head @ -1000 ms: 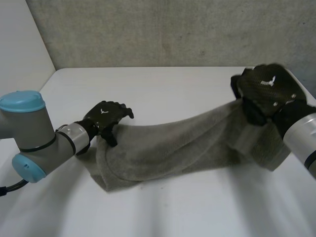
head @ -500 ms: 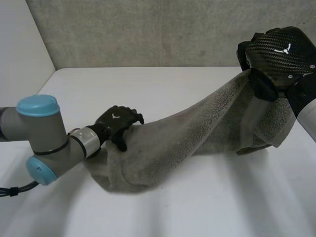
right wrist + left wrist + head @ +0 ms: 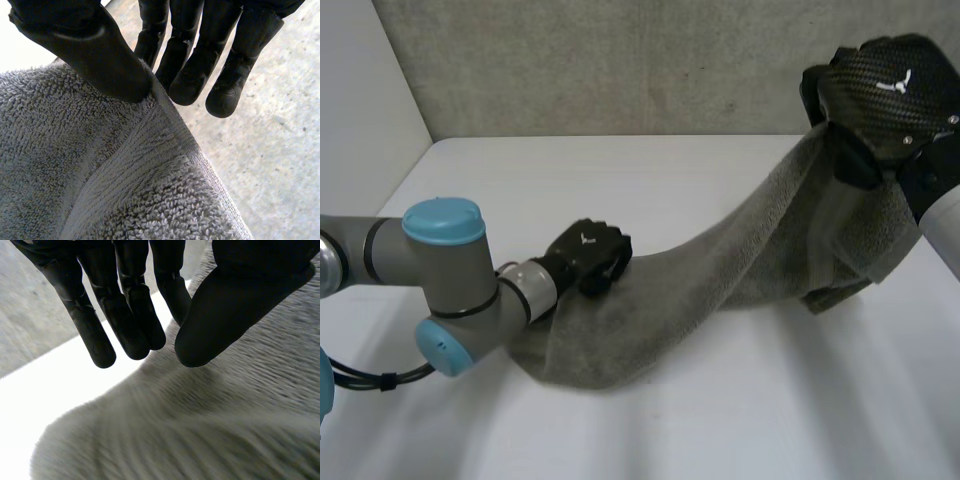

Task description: Fold the towel.

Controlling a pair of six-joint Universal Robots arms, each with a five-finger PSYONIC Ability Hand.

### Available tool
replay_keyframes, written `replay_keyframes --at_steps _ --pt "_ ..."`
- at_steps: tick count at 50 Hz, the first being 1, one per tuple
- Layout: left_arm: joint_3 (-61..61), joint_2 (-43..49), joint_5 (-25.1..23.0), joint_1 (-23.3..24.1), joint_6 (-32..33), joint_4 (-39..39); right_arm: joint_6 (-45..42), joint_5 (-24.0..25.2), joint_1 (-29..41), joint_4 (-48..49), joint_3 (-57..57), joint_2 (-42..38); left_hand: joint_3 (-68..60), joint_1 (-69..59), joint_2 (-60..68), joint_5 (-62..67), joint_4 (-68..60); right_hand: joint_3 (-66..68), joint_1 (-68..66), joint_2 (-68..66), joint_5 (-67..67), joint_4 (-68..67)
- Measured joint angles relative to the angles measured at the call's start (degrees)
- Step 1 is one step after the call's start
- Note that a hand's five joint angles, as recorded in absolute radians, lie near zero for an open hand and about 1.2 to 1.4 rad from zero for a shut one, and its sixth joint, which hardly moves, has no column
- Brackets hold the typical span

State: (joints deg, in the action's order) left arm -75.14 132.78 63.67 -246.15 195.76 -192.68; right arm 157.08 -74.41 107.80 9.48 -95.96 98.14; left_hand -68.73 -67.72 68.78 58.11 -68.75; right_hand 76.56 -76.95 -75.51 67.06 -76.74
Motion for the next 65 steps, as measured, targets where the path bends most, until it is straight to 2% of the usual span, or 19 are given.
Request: replay_keyframes --at_steps 3,7,8,12,15,18,20,24,28,33,39,46,48,52,54,57,60,65 --pt "2.0 -0.2 3.9 0.1 -0.6 -2.0 0.0 0.0 0.0 0.5 1.4 -0.9 -0.5 -0.3 0.5 0.5 -0.5 0.0 0.0 0.0 0.0 -0.1" --pt "5.6 -1.1 15.0 -0.5 -1.0 -7.2 -0.1 -0.2 0.2 2.1 4.5 -4.5 -0.8 -0.5 0.8 0.8 -0.9 0.0 0.0 0.0 0.0 -0.2" --pt "6.5 -1.8 19.0 -0.7 -1.1 -9.0 -0.1 -0.3 0.3 2.8 5.7 -5.9 -0.9 -0.5 0.9 0.8 -0.9 0.0 0.0 0.0 0.0 -0.2" --pt "8.0 -5.0 28.3 -1.5 -1.7 -13.3 0.0 -0.8 0.6 4.8 9.4 -10.0 -0.9 -0.6 0.9 0.8 -0.9 0.0 -0.1 0.0 0.0 -0.2" --pt "7.7 -7.2 30.5 -1.7 -2.6 -14.7 0.0 -1.0 0.7 5.3 11.0 -11.7 -0.9 -0.8 0.9 0.8 -0.9 0.0 -0.1 0.0 0.0 -0.2" --pt "5.8 -9.4 29.4 -1.5 -4.4 -14.9 0.1 -1.0 0.8 5.4 11.5 -12.7 2.6 1.0 -2.6 -0.6 2.6 0.0 -0.1 0.0 0.0 -0.2" --pt "3.9 -10.3 27.0 -1.0 -5.8 -14.6 0.1 -0.8 0.9 5.4 11.0 -12.5 15.0 15.1 -15.2 -14.6 15.1 0.0 -0.1 0.0 0.0 -0.2" --pt "-0.5 -11.3 18.7 1.1 -9.6 -13.6 0.0 -0.1 1.3 5.3 8.3 -9.9 37.6 36.5 -37.7 -37.3 37.7 0.0 -0.1 0.0 0.0 -0.2" --pt "-2.4 -10.6 11.6 3.2 -11.7 -13.2 -0.1 0.3 2.4 5.2 6.4 -6.6 45.3 44.3 -45.6 -45.1 45.4 0.0 -0.1 0.0 0.0 -0.2" --pt "-2.0 -8.3 5.7 5.2 -13.0 -12.5 -0.2 0.5 4.2 4.9 5.4 -3.4 47.7 46.5 -47.8 -47.4 47.7 0.0 0.0 0.0 0.0 -0.2" --pt "1.8 -3.2 2.7 6.4 -13.8 -9.6 -0.4 1.5 5.1 4.7 4.4 0.2 47.8 46.5 -47.9 -47.5 47.8 0.0 -0.1 0.0 0.0 -0.2" --pt "7.4 2.6 -1.2 6.6 -14.2 -2.1 -0.4 3.1 5.0 4.6 2.7 2.7 47.3 46.2 -47.4 -46.7 47.3 0.0 -0.1 0.0 0.0 -0.2" --pt "9.0 3.8 -2.5 6.6 -14.2 0.6 -0.5 3.4 4.8 4.6 2.2 3.0 42.3 41.4 -42.4 -41.7 42.3 0.0 -0.1 0.0 0.0 -0.2" --pt "10.5 4.5 -3.5 6.6 -14.2 3.1 -0.5 3.6 4.5 4.7 1.8 3.1 25.9 23.9 -24.7 -25.4 25.8 0.0 -0.1 0.0 0.0 -0.2" --pt "11.0 4.6 -3.4 6.5 -14.2 3.9 -0.5 3.6 4.3 4.7 1.7 2.9 8.8 7.7 -8.8 -8.6 9.4 0.0 -0.1 0.0 0.0 -0.2" --pt "11.5 4.2 -2.1 6.2 -14.1 4.2 -0.6 3.7 4.2 4.8 1.8 2.6 3.1 2.4 -3.0 -2.6 3.0 0.0 -0.1 0.0 0.0 -0.2" --pt "11.9 3.0 1.3 5.3 -14.1 4.1 -0.9 3.7 4.0 4.9 2.1 2.1 0.6 0.5 -0.6 -0.6 0.6 0.0 -0.1 0.0 0.0 -0.2" --pt "11.1 -1.8 11.0 2.5 -14.1 3.7 -2.7 3.4 3.3 4.9 2.5 0.7 -0.7 -0.4 0.7 0.6 -0.7 0.0 -0.1 0.0 0.0 -0.2"
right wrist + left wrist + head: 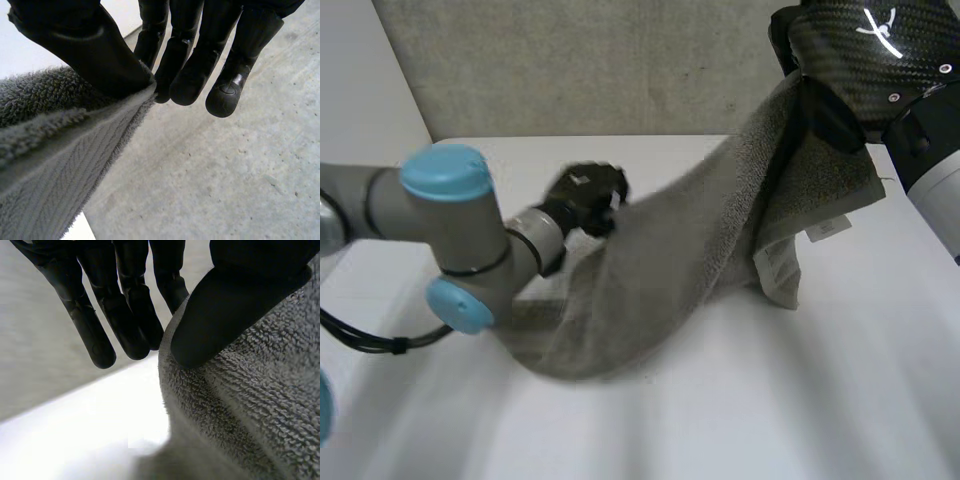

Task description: Fold the towel.

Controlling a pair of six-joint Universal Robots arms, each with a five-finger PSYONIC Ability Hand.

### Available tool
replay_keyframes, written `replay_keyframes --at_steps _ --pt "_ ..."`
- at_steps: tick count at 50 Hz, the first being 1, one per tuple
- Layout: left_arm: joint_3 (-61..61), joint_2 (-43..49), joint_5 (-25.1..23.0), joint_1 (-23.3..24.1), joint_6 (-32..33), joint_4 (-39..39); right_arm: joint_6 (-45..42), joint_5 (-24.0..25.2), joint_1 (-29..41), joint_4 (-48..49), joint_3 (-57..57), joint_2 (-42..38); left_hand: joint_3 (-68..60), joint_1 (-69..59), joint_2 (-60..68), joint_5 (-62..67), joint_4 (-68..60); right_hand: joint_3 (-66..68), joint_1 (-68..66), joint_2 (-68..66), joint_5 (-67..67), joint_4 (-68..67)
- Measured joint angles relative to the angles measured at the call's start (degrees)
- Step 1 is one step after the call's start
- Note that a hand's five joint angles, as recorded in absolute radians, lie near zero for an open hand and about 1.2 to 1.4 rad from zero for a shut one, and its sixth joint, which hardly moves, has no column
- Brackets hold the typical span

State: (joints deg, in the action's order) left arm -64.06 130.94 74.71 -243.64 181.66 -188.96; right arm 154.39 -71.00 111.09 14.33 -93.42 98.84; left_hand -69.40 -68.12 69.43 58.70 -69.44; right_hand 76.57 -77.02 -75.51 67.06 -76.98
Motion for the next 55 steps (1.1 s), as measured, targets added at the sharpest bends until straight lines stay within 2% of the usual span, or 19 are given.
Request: replay_keyframes --at_steps 5,9,18,22,29,35,43,49,53,55 --pt "-3.0 -6.8 7.0 -1.9 0.3 -0.2 -2.1 -0.5 -0.8 -1.0 0.1 -0.7 -0.2 -0.1 0.2 0.2 -0.2 0.0 0.0 0.0 0.0 0.0" --pt "-7.7 -13.6 9.5 -3.1 0.8 -0.1 -3.3 -0.8 -1.4 -2.9 0.1 -0.8 -0.3 -0.2 0.2 0.2 -0.3 0.0 0.0 0.0 0.0 0.0" --pt "-22.0 -29.4 9.9 -3.8 3.4 0.7 -3.9 -1.0 -2.2 -8.1 -0.1 -0.4 -0.3 -0.4 0.3 0.3 -0.3 0.0 0.0 0.0 0.0 0.0" --pt "-30.2 -36.0 9.8 -3.7 7.3 1.7 -4.0 -1.0 -2.3 -11.8 -0.3 -0.5 -0.3 -0.4 0.3 0.3 -0.3 0.0 0.0 0.0 0.0 0.0" --pt "-39.4 -41.0 10.1 -3.3 14.5 2.4 -4.4 -1.0 -2.6 -17.8 0.6 -2.8 -0.3 -0.4 0.3 0.4 -0.4 0.0 0.0 0.0 0.0 0.0" --pt "-39.9 -37.5 10.2 -2.9 17.4 0.8 -4.4 -1.2 -2.7 -22.1 4.2 -11.5 -0.3 -0.4 0.3 0.4 -0.4 0.0 0.0 0.0 0.0 0.0" --pt "-28.9 -22.6 10.2 -2.7 17.8 -6.0 -4.4 -2.4 -1.9 -22.7 16.3 -27.3 -0.3 -0.4 0.3 0.4 -0.4 0.0 0.0 0.0 0.0 0.0" --pt "-12.5 -14.4 11.0 -2.7 17.6 -15.3 -4.4 -8.1 -1.0 -15.7 34.6 -38.4 -0.3 -0.4 0.3 0.4 -0.4 0.0 0.0 0.0 0.0 0.0" --pt "-3.1 -13.3 13.7 -2.7 17.6 -22.8 -4.0 -10.5 -0.7 -7.9 44.8 -41.7 -0.4 -0.4 0.3 0.4 -0.4 0.0 0.0 0.0 0.0 0.0" --pt "2.1 -13.9 16.6 -2.7 17.5 -27.9 -3.5 -11.4 -0.5 -1.5 49.5 -42.4 -0.4 -0.4 0.3 0.4 -0.4 0.0 0.0 0.0 0.0 0.0"
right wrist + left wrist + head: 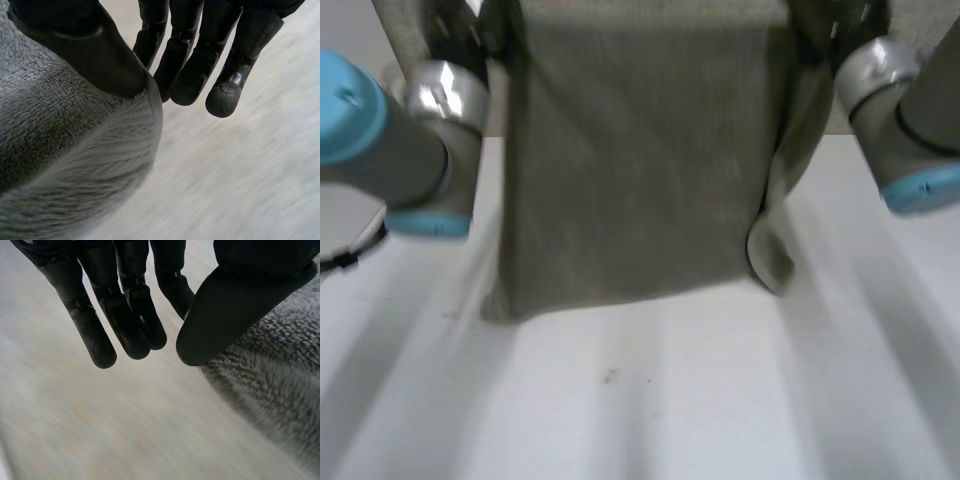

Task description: Fold the towel.

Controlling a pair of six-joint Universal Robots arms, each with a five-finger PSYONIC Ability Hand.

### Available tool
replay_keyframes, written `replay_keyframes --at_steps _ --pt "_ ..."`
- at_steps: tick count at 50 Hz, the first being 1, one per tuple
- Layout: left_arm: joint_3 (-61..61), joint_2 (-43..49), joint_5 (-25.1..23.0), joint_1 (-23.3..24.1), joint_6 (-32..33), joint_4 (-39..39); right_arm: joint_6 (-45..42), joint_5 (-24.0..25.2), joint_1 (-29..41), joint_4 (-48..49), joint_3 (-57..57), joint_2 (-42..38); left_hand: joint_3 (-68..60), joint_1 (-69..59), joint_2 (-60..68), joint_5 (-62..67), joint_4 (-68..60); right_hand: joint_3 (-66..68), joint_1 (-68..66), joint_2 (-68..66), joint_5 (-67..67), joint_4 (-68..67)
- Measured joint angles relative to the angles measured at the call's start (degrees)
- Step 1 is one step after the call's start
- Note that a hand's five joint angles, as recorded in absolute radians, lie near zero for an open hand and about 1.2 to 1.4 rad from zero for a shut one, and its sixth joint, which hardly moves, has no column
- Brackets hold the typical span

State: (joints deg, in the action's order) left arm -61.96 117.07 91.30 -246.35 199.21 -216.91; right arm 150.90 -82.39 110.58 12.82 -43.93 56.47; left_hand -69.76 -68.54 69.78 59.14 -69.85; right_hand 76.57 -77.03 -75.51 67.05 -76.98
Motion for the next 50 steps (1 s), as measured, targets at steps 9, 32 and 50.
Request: replay_keyframes --at_steps 9,32,50 --pt "2.1 -6.1 6.3 0.3 -0.1 -7.4 4.4 0.2 0.1 13.0 0.3 5.4 0.0 -0.3 0.0 0.3 0.0 0.0 0.0 0.0 0.3 0.0" --pt "-46.8 -7.6 6.0 3.6 0.1 -6.4 -7.2 13.6 -0.4 6.6 -47.8 7.2 0.0 -0.6 0.0 0.3 0.0 0.3 0.0 0.0 0.9 0.0" --pt "-48.8 -6.5 6.0 9.9 0.2 3.5 -6.1 12.0 -0.9 6.6 -58.3 11.4 15.3 14.2 -15.3 -14.6 15.5 -26.8 27.4 26.1 -27.1 27.0"
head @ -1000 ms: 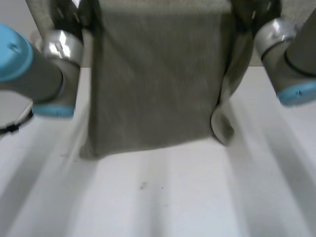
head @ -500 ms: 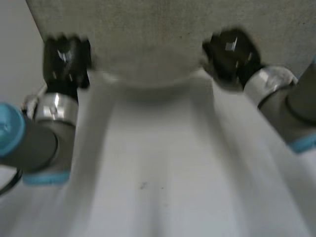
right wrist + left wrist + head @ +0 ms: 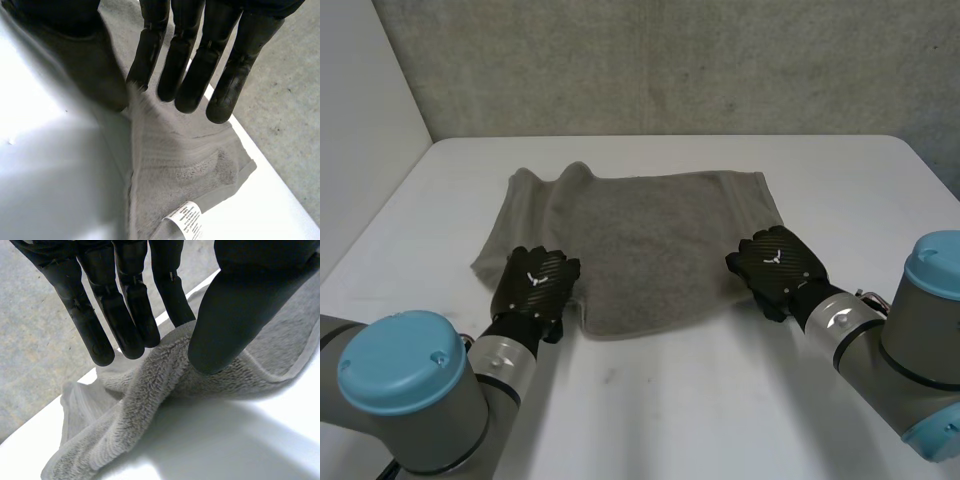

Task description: Fold the towel.

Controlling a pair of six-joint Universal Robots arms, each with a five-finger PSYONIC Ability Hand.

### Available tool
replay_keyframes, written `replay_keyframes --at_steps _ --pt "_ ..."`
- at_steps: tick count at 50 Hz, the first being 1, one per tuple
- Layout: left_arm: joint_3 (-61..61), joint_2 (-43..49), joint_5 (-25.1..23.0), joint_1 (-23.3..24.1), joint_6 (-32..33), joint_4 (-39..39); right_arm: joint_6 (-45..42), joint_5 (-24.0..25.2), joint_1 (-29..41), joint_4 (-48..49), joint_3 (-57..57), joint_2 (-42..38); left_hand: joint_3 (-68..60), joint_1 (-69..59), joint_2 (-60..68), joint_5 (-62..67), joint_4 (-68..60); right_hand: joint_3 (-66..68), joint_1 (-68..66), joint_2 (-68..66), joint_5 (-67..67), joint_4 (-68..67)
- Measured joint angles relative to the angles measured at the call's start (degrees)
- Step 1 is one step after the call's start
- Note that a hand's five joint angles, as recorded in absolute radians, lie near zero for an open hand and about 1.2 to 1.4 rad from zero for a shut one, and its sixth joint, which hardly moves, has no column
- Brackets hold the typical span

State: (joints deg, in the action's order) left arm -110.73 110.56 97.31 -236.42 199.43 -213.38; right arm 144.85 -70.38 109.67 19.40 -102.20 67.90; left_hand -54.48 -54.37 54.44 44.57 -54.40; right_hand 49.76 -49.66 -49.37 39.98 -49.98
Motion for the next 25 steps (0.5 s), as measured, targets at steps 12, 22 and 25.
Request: replay_keyframes --at_steps 12,22,25 --pt "-0.7 -1.2 0.1 0.8 -0.1 -0.1 15.9 -4.2 -4.1 -0.1 -0.3 -2.4 0.6 0.7 -0.7 -0.8 0.6 -12.0 13.3 11.2 -15.3 13.2" --pt "-0.5 -2.2 0.2 -0.2 -0.5 -0.2 20.0 -4.9 -5.2 -0.8 0.8 -4.7 0.5 0.3 -0.4 -0.6 0.5 -15.9 16.8 15.2 -18.4 16.2" --pt "-0.6 -2.9 0.2 -0.8 -0.7 -0.2 20.7 -4.8 -5.2 -0.8 0.8 -4.8 0.5 0.3 -0.4 -0.5 0.3 -15.9 16.9 15.2 -18.5 16.2"
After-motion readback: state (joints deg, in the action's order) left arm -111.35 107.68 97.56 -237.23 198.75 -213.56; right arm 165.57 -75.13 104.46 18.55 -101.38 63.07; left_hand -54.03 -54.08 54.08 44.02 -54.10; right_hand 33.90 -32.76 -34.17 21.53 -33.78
